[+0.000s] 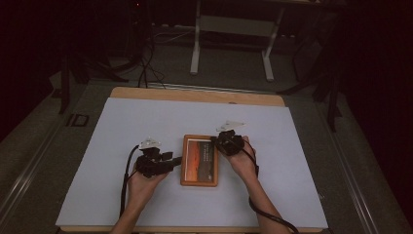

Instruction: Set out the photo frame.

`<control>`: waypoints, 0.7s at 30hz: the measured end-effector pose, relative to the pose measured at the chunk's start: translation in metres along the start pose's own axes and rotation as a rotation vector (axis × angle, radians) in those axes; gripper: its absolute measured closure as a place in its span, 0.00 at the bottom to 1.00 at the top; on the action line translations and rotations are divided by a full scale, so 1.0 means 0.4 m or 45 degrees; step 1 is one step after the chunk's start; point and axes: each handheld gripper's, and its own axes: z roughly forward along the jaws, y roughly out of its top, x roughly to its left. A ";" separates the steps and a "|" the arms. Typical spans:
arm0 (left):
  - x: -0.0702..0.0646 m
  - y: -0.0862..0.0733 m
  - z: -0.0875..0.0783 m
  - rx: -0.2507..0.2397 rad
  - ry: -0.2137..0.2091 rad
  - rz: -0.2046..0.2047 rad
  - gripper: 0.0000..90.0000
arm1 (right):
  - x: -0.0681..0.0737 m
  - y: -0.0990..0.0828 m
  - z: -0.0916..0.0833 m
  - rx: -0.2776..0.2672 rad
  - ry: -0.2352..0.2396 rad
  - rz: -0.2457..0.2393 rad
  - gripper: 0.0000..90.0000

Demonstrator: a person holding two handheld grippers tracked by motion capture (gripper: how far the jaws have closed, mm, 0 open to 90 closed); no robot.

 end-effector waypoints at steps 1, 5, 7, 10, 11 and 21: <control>0.000 0.000 0.000 0.001 0.001 0.000 0.55 | -0.001 0.001 0.003 -0.003 0.000 -0.003 1.00; -0.001 -0.001 -0.002 -0.006 -0.003 -0.007 0.55 | -0.002 -0.001 0.004 -0.007 -0.007 -0.010 1.00; -0.001 -0.001 -0.004 -0.008 -0.005 -0.005 0.55 | -0.003 -0.003 0.003 -0.004 -0.015 -0.009 1.00; -0.001 0.000 -0.006 -0.011 -0.007 -0.006 0.54 | -0.011 -0.011 0.001 -0.002 -0.019 0.005 1.00; -0.002 0.001 -0.007 -0.013 -0.006 -0.009 0.54 | -0.012 -0.013 0.001 -0.004 -0.020 0.010 1.00; -0.014 0.005 -0.013 -0.023 -0.024 -0.012 0.52 | -0.032 -0.041 0.004 0.015 -0.037 0.049 1.00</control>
